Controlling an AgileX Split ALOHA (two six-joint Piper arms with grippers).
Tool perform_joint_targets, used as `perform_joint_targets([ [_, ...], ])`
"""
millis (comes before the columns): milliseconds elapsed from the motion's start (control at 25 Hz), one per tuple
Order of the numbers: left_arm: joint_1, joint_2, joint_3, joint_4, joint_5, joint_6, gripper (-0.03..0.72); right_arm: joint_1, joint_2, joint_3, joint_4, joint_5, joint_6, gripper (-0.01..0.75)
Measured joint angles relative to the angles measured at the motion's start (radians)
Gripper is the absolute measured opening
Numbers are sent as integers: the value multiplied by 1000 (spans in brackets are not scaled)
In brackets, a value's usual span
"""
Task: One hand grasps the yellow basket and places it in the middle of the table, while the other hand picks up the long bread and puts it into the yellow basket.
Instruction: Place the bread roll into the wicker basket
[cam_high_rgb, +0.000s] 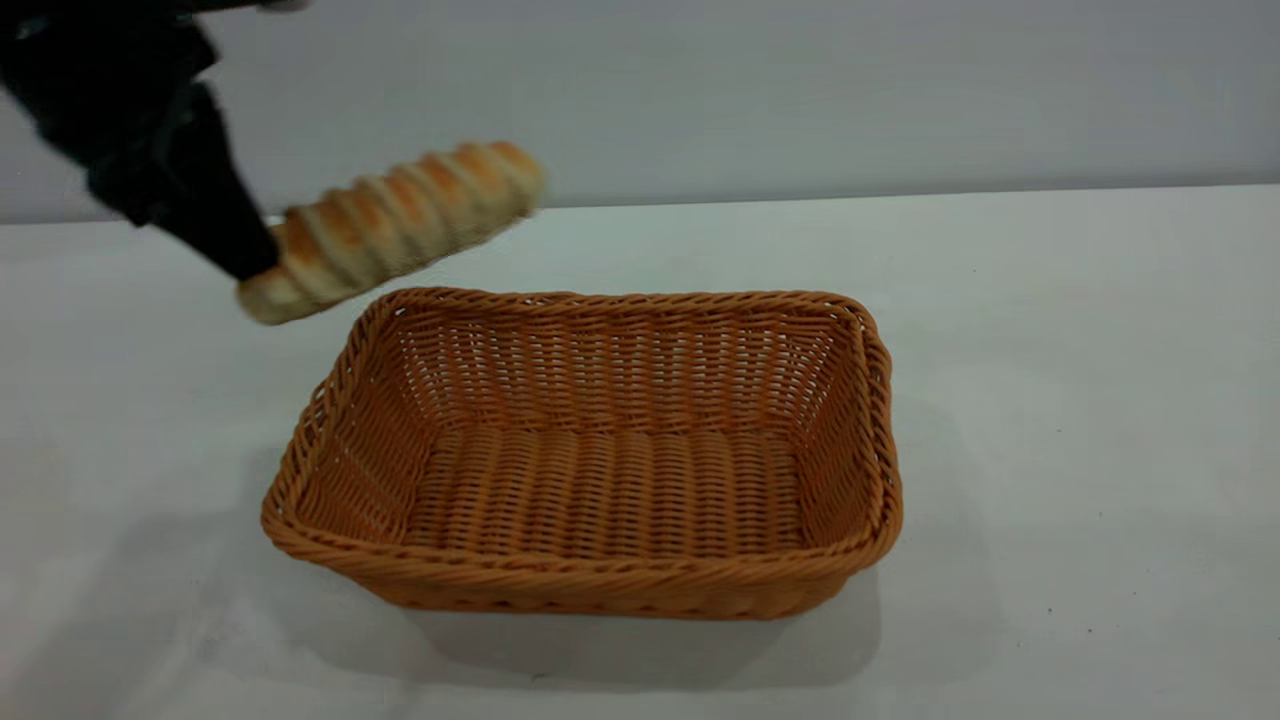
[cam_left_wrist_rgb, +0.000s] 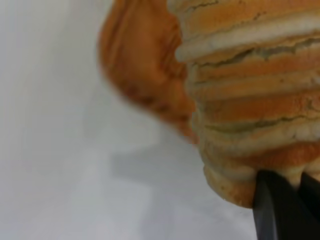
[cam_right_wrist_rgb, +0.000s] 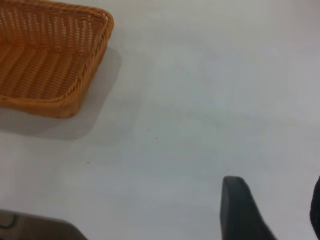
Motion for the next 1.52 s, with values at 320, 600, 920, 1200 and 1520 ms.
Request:
perform_joint_targets([
  [320, -67, 30, -62, 36, 117, 28, 15, 0, 0, 0, 0, 0, 7, 382],
  [600, -115, 143, -62, 77, 120, 33, 15, 0, 0, 0, 0, 0, 9, 382],
  [920, -128, 241, -147, 108, 108, -4, 13, 0, 0, 0, 0, 0, 10, 382],
  [1200, -182, 339, -256, 116, 115, -28, 13, 0, 0, 0, 0, 0, 13, 366],
  [1520, -205, 414, -322, 125, 136, -60, 13, 0, 0, 0, 0, 0, 14, 346],
])
